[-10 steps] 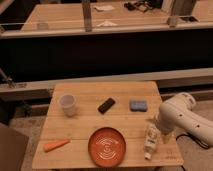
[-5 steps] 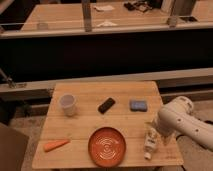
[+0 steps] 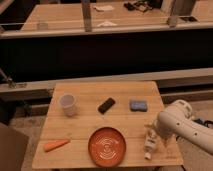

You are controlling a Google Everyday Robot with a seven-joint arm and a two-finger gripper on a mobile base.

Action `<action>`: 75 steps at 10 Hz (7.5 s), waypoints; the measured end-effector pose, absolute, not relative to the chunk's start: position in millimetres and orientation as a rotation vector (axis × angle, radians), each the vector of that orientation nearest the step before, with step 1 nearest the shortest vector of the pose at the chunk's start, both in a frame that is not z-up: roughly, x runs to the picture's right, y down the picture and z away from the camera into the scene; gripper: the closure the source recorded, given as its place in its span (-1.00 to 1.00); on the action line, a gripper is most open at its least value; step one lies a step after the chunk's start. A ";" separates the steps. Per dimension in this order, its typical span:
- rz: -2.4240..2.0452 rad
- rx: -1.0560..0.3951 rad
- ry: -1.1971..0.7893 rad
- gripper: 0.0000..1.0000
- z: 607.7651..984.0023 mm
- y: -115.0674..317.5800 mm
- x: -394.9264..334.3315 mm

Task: Place the bottle in the ceramic bowl

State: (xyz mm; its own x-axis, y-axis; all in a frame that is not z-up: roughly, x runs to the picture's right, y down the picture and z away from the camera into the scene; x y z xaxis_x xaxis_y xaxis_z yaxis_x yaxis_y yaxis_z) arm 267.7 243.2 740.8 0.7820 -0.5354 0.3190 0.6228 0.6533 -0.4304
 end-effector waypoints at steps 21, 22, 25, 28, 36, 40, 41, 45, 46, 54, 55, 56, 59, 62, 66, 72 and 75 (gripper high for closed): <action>-0.735 -0.516 -0.228 0.98 752.2 250.5 259.8; -0.740 -0.508 -0.225 0.98 752.6 246.3 260.3; -0.751 -0.492 -0.258 0.98 745.2 231.7 245.6; -0.763 -0.485 -0.266 0.52 744.7 228.8 241.3; -0.825 -0.472 -0.313 0.98 719.2 207.4 200.3; -0.858 -0.461 -0.334 0.91 705.2 203.1 185.0; -0.874 -0.454 -0.340 0.72 704.9 203.7 176.8; -0.927 -0.428 -0.348 -0.11 703.1 201.9 174.1; -0.944 -0.423 -0.356 -0.21 709.3 205.0 169.2; -0.998 -0.401 -0.374 -0.38 719.3 207.7 163.3; -1.011 -0.407 -0.380 -0.53 723.6 211.6 166.5; -1.013 -0.416 -0.383 -0.58 732.0 219.3 175.3; -1.016 -0.431 -0.391 -0.58 745.1 230.3 185.5; -1.008 -0.452 -0.398 -0.58 760.0 242.4 190.9; -0.991 -0.467 -0.399 -0.58 771.9 253.2 199.6; -0.959 -0.475 -0.416 -0.44 784.5 263.9 201.5; -0.941 -0.471 -0.427 -0.33 788.6 266.8 199.2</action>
State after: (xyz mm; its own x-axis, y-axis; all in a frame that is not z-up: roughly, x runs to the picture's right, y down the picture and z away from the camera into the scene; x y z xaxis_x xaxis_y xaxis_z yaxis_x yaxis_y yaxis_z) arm 199.2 266.8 788.6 0.5213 -0.6612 0.5395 0.8415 0.5035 -0.1961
